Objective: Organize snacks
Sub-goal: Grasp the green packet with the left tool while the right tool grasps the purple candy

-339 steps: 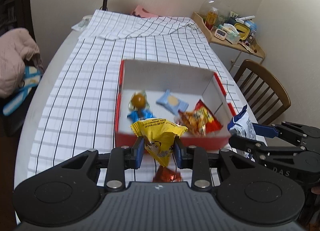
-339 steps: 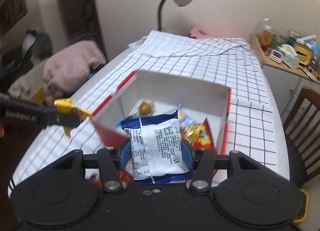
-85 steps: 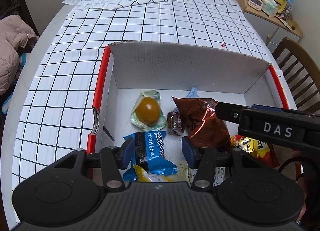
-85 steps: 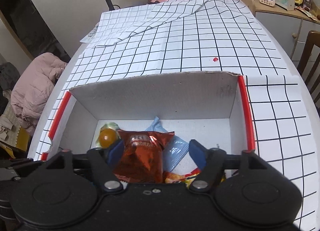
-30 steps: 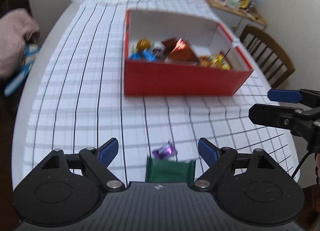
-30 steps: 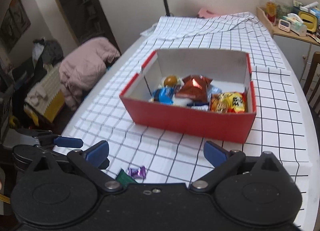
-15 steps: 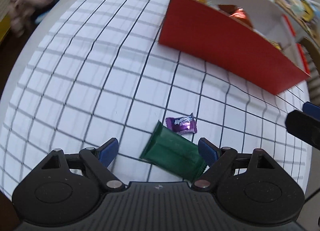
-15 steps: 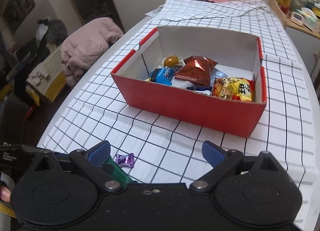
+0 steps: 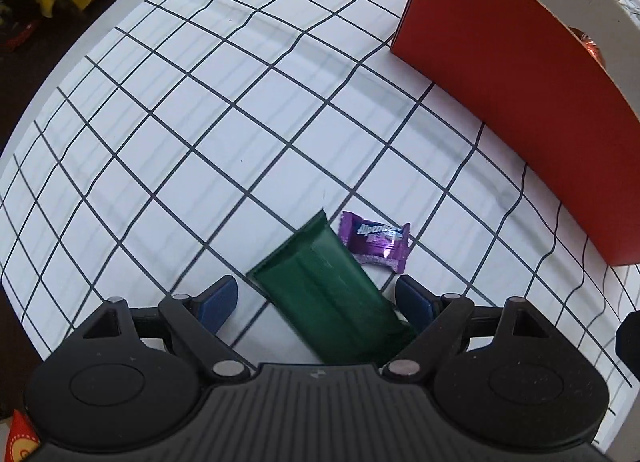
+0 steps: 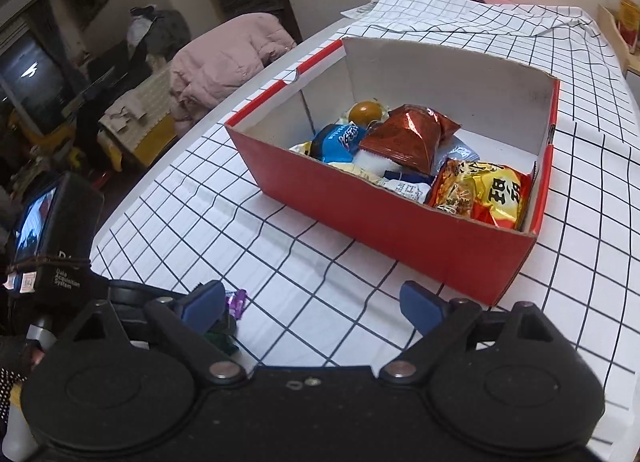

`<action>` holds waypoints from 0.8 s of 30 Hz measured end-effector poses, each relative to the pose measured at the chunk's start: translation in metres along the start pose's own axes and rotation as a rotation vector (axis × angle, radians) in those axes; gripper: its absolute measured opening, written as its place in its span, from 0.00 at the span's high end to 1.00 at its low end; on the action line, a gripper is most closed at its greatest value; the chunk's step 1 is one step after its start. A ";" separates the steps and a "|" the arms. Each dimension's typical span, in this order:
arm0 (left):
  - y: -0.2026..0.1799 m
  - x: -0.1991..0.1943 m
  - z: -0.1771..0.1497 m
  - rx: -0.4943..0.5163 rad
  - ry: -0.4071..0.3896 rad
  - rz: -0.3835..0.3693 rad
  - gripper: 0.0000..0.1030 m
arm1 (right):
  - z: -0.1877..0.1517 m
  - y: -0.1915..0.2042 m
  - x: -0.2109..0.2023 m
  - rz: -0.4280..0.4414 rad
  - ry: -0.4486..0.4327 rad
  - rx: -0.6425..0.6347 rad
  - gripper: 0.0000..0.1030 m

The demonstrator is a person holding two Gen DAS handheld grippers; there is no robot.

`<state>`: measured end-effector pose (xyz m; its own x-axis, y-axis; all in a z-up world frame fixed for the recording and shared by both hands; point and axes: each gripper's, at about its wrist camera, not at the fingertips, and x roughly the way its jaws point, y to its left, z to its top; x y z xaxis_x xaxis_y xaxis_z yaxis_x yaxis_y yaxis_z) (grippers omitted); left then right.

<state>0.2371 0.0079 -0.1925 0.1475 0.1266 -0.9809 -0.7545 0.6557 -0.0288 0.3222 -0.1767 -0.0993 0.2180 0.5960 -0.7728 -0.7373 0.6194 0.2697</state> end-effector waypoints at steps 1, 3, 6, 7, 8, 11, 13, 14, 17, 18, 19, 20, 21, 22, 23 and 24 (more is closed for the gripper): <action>-0.002 0.000 -0.001 -0.008 -0.003 0.010 0.16 | 0.000 -0.002 0.001 0.005 0.004 -0.005 0.12; -0.003 0.000 -0.002 -0.024 -0.015 0.035 0.22 | 0.000 -0.007 0.002 0.020 0.014 -0.016 0.14; -0.004 -0.002 -0.005 -0.040 -0.030 0.049 0.26 | -0.001 -0.011 0.005 0.028 0.025 -0.038 0.16; -0.005 -0.003 -0.006 -0.038 -0.036 0.050 0.27 | -0.001 -0.012 0.007 0.030 0.029 -0.043 0.17; -0.007 -0.004 -0.007 -0.030 -0.043 0.049 0.33 | -0.001 -0.013 0.009 0.033 0.032 -0.048 0.17; -0.011 -0.008 -0.012 0.008 -0.056 0.042 0.45 | -0.002 -0.012 0.015 0.042 0.041 -0.075 0.17; -0.011 -0.011 -0.013 0.015 -0.055 0.038 0.51 | -0.002 -0.008 0.020 0.057 0.054 -0.109 0.17; -0.009 -0.012 -0.012 0.017 -0.052 0.032 0.55 | -0.002 -0.006 0.022 0.064 0.062 -0.130 0.17; 0.004 -0.012 -0.009 0.015 -0.047 0.013 0.56 | -0.003 0.005 0.033 0.082 0.087 -0.204 0.19; 0.008 -0.012 -0.009 0.014 -0.050 0.008 0.56 | -0.003 0.008 0.037 0.092 0.097 -0.227 0.19; 0.013 -0.012 -0.009 0.013 -0.050 0.003 0.56 | -0.004 0.013 0.041 0.101 0.107 -0.250 0.21; 0.017 -0.012 -0.010 0.008 -0.048 -0.003 0.56 | -0.004 0.017 0.046 0.114 0.118 -0.277 0.23; 0.022 -0.012 -0.011 0.003 -0.047 -0.013 0.56 | -0.004 0.022 0.051 0.128 0.128 -0.307 0.24; 0.027 -0.012 -0.011 -0.004 -0.048 -0.017 0.56 | -0.005 0.028 0.056 0.134 0.138 -0.339 0.25; 0.031 -0.012 -0.011 -0.013 -0.050 -0.017 0.57 | -0.005 0.033 0.061 0.136 0.148 -0.371 0.27; 0.036 -0.012 -0.012 -0.021 -0.049 -0.018 0.57 | -0.005 0.038 0.066 0.145 0.157 -0.402 0.29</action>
<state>0.2005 0.0216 -0.1844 0.1922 0.1519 -0.9695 -0.7647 0.6424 -0.0510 0.3049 -0.1163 -0.1428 0.0177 0.5579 -0.8297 -0.9495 0.2693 0.1609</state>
